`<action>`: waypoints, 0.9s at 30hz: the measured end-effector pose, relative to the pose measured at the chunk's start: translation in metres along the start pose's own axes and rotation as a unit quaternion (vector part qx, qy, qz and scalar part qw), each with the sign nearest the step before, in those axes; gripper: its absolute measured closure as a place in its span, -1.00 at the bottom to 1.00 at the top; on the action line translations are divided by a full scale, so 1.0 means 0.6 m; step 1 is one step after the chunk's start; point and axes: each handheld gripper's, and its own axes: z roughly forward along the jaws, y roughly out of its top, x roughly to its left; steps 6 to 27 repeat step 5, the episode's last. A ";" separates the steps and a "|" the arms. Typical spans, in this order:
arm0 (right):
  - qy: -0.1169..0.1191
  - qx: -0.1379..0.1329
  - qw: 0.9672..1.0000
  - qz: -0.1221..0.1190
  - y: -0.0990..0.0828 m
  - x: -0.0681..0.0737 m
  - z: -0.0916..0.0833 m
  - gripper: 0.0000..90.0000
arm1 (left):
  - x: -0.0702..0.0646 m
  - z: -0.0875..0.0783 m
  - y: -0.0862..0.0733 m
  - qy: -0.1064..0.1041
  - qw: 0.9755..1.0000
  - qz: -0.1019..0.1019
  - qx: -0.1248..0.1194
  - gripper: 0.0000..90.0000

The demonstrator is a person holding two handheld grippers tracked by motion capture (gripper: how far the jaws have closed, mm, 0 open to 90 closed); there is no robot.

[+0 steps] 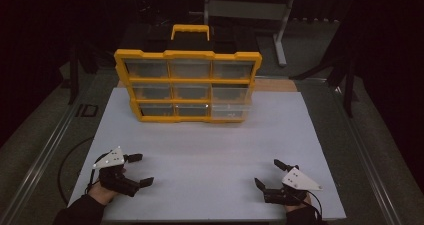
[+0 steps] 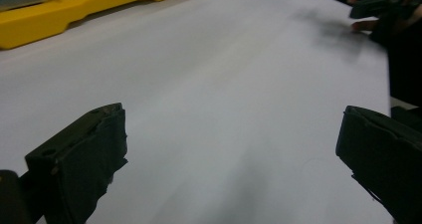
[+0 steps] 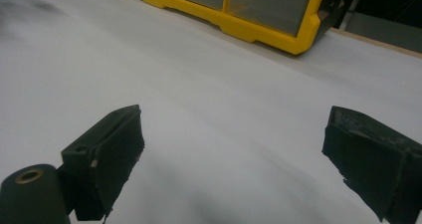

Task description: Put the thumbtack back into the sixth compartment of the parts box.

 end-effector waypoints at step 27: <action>0.001 0.001 1.000 0.000 -0.001 0.000 0.001 -0.80 | 0.002 -0.002 -0.004 0.000 1.000 -0.001 -0.006 -0.99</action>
